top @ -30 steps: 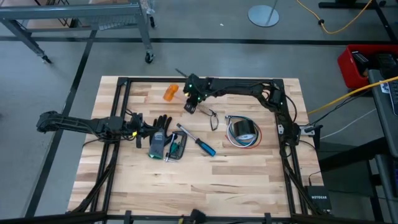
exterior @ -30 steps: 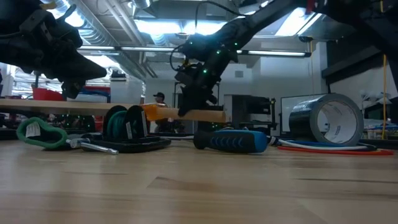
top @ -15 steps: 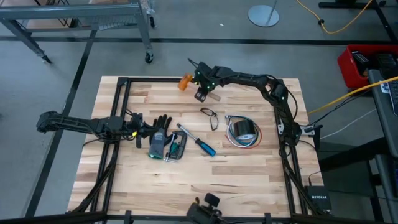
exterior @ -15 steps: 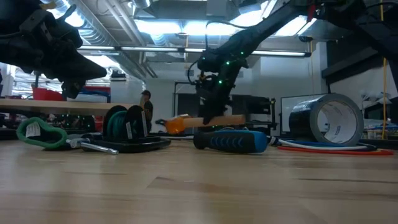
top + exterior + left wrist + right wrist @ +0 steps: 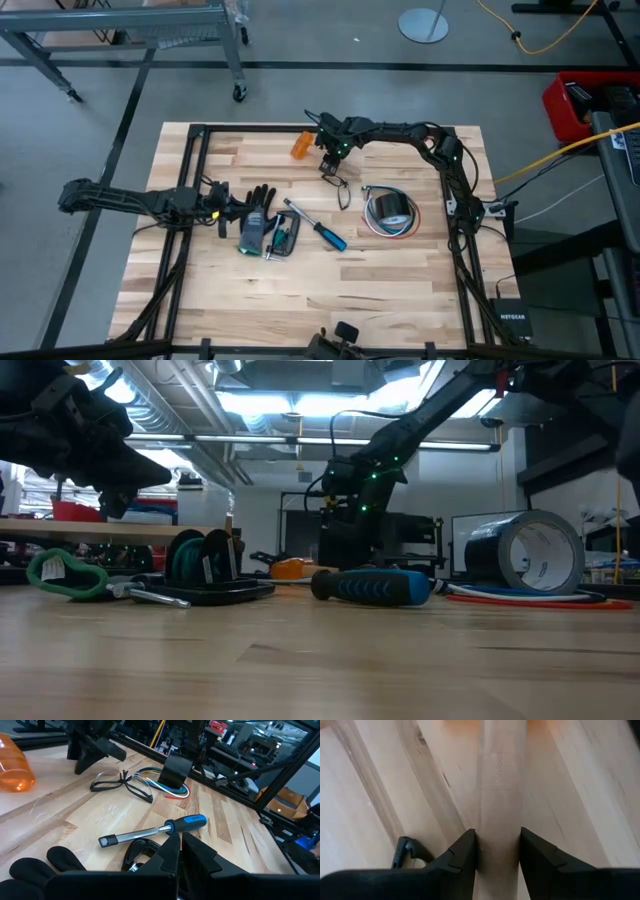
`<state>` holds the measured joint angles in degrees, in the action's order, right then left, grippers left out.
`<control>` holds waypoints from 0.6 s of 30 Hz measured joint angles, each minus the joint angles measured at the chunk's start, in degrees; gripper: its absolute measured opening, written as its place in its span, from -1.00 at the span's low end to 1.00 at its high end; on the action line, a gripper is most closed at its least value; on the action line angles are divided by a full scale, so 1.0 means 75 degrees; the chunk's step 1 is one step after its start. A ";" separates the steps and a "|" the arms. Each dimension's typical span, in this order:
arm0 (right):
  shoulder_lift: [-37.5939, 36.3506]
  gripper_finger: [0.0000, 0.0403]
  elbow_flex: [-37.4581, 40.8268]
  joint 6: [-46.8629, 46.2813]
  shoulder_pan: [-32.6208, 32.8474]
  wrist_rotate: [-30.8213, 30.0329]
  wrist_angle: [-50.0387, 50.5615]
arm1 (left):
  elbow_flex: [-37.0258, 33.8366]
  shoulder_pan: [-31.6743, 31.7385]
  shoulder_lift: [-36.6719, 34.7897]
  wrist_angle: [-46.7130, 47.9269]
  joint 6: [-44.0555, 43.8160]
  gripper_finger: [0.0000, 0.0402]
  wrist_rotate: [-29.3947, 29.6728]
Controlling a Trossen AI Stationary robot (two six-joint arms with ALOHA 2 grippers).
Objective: Coil cords
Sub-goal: Move the hammer to the top of the table, then move the chisel to the top of the table
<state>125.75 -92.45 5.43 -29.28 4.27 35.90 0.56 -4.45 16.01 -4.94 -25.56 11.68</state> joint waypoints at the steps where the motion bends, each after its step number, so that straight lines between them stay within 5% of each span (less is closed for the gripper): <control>1: 0.0001 -0.38 0.0003 0.0000 0.0000 0.0000 -0.0029 | 0.0000 0.0000 0.0000 0.0008 0.0000 -0.95 0.0003; 11: 0.0085 0.31 0.0057 -0.0513 0.0011 -0.0354 -0.0827 | 0.0000 0.0000 0.0009 0.0199 -0.0154 -0.95 0.0009; 18: 0.0078 0.50 0.0054 -0.0576 0.0006 -0.0217 -0.0758 | 0.0000 0.0000 0.0048 0.0341 -0.0296 -0.95 0.0009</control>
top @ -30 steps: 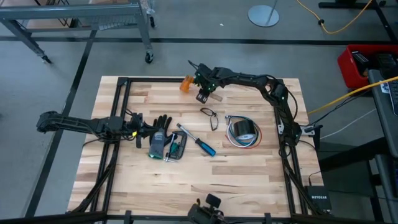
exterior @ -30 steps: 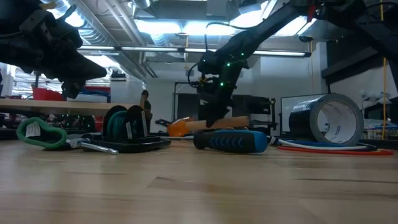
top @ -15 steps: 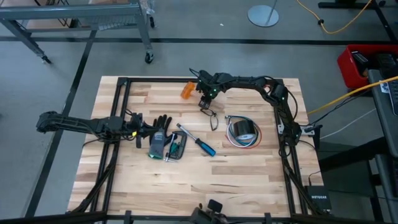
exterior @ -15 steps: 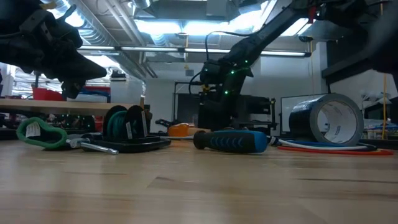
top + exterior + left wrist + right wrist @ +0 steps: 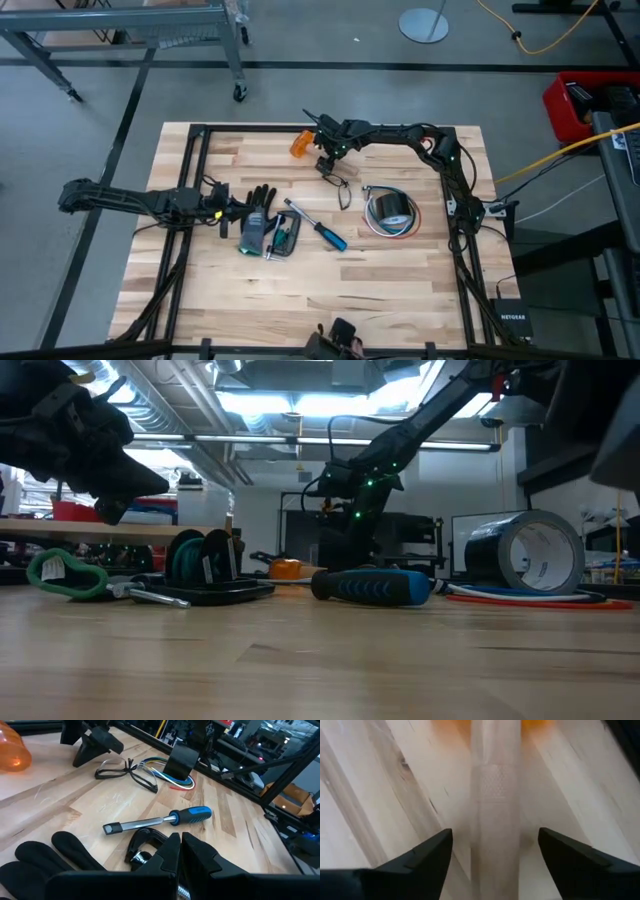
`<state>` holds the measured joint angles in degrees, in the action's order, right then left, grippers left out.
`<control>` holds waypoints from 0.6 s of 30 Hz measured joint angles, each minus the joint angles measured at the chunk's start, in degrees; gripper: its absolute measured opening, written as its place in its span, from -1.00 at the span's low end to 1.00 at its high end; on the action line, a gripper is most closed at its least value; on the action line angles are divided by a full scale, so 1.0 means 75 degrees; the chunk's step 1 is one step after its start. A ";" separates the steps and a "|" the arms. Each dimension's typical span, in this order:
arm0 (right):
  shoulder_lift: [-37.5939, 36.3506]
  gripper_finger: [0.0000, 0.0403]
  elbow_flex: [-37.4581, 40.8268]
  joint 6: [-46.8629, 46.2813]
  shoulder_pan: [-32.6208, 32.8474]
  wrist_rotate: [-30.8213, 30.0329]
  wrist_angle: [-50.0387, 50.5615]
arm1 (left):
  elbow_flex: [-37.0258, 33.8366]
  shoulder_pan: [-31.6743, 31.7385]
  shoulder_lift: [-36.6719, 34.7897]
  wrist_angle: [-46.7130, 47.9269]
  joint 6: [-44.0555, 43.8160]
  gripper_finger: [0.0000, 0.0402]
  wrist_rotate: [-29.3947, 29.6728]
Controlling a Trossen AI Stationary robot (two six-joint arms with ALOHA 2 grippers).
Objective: Coil cords
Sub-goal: Move the chisel to the top of the table
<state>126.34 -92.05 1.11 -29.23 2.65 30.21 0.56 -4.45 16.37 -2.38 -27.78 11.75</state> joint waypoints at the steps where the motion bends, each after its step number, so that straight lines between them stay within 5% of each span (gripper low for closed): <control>1: -0.0006 0.50 0.0000 -0.0111 0.0000 0.0068 0.0004 | 0.0000 0.0000 0.0002 -0.0002 -0.0001 -0.95 0.0000; 18: -0.0182 0.51 -0.1609 -0.0307 -0.0003 0.0315 0.1586 | 0.0000 0.0000 0.0002 0.0001 0.0103 -0.95 0.0000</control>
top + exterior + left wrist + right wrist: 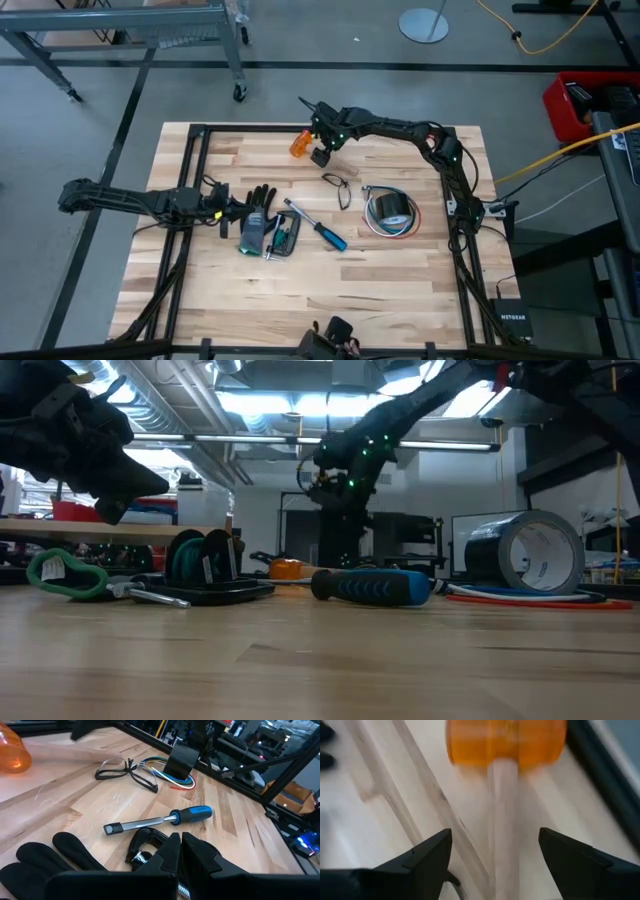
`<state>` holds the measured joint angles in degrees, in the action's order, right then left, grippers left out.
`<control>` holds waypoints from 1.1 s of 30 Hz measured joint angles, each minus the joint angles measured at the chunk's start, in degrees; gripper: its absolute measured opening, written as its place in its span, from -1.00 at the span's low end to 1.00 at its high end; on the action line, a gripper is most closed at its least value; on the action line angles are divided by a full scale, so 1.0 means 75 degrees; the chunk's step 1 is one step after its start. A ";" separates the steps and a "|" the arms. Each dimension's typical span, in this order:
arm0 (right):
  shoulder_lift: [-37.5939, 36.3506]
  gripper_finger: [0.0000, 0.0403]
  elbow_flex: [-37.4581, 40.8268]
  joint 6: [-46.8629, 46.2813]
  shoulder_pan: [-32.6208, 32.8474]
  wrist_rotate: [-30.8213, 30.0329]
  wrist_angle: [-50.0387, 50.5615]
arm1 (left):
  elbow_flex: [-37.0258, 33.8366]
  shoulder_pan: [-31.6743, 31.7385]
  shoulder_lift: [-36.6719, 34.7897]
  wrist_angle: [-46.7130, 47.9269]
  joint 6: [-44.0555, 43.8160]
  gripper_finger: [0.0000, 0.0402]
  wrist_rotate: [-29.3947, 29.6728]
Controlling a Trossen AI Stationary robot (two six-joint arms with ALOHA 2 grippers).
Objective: Coil cords
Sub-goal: Move the chisel to the top of the table
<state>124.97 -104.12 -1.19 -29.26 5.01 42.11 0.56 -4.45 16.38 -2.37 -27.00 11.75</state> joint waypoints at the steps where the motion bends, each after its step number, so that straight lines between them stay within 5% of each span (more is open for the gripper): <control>1: -0.0003 0.51 -0.0147 -0.0013 0.0012 0.0003 0.0058 | 0.0000 0.0000 0.0000 0.0002 -0.0007 -0.95 0.0000; 14: -0.0012 0.51 -0.1433 -0.0093 0.1613 0.0471 0.2781 | 0.0000 0.0000 0.0000 0.0003 -0.0003 -0.95 0.0000; 24: -0.0015 0.51 -0.0915 -0.0534 0.3204 -0.0854 0.2660 | 0.0000 0.0000 -0.0003 0.0003 -0.0003 -0.95 0.0003; 33: -0.0012 0.51 0.0040 -0.1591 0.3451 -0.0772 0.1662 | 0.0000 -0.0001 -0.0003 0.0004 -0.0008 -0.95 0.0001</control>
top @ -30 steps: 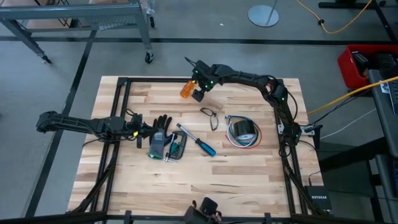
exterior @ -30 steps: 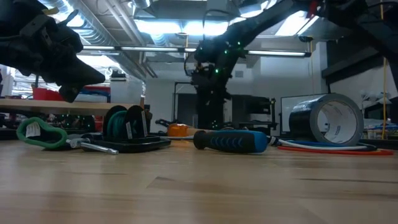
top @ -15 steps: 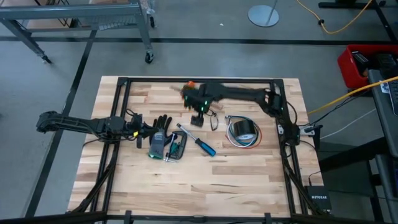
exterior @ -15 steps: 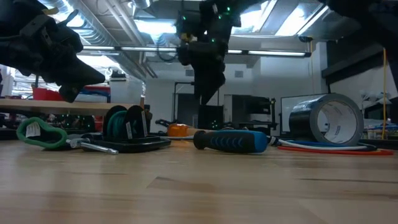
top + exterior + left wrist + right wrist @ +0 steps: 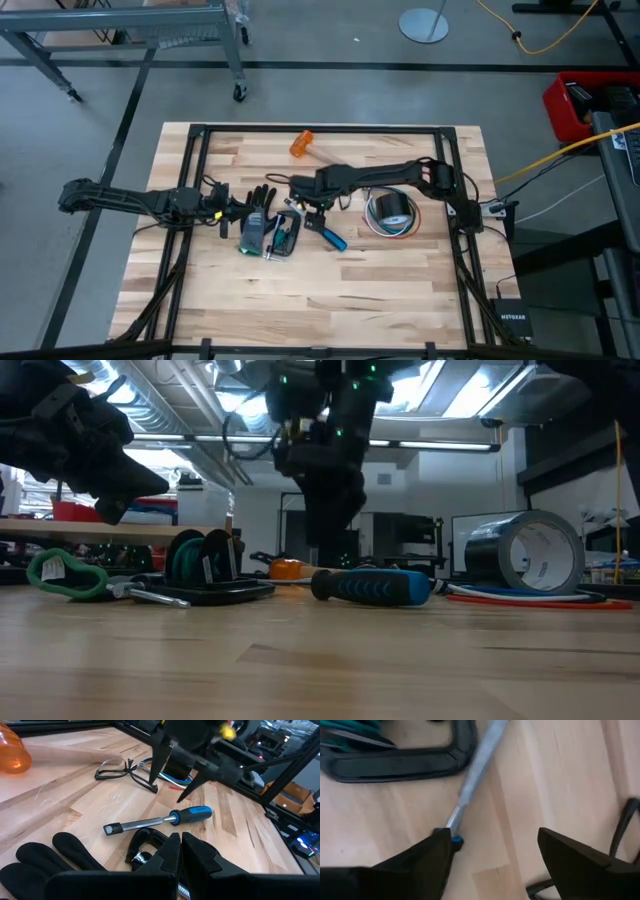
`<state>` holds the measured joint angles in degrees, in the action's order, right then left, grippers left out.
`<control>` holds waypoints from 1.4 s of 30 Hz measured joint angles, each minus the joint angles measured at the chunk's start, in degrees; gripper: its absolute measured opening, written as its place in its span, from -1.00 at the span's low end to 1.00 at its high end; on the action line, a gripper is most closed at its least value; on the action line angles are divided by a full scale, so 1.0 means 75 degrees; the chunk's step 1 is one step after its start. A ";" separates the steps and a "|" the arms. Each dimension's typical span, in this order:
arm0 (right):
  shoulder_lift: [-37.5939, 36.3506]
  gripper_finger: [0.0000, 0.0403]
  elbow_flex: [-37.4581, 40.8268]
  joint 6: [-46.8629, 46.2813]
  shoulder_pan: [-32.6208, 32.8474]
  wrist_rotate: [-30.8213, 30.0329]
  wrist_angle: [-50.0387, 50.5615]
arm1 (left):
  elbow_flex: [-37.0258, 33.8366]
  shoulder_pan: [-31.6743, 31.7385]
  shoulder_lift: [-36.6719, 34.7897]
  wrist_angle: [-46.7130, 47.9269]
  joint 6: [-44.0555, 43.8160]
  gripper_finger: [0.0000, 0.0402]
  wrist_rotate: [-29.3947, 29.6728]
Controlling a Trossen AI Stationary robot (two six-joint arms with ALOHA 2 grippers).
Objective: Coil cords
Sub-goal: Move the chisel to the top of the table
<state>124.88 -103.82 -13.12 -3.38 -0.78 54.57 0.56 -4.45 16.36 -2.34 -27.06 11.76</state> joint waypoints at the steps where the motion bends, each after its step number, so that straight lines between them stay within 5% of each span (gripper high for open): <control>1: 0.0000 0.51 0.0096 -0.0089 -0.0003 0.0052 -0.0010 | 0.0000 0.0001 0.0003 -0.0001 -0.0015 -0.95 -0.0001; 12: 0.0003 0.51 0.0984 -0.0823 0.0147 0.1660 -0.1102 | 0.0000 0.0001 0.0003 -0.0001 -0.0022 -0.95 0.0001; 25: 0.0064 0.51 0.1050 -0.1502 0.0518 0.1196 -0.1611 | 0.0000 0.0001 0.0001 0.0002 0.0002 -0.95 -0.0001; 36: 0.0551 0.51 0.1028 -0.2194 0.0850 0.1725 -0.2223 | 0.0000 -0.0002 0.0017 0.0002 -0.0171 -0.95 -0.0001; 42: 0.0575 0.26 0.1020 -0.2107 0.0912 0.0971 -0.1958 | 0.0000 -0.0002 0.0020 0.0002 -0.0211 -0.95 -0.0001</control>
<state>129.19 -96.16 -28.92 3.46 6.50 39.88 0.56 -4.47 16.51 -2.33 -28.64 11.75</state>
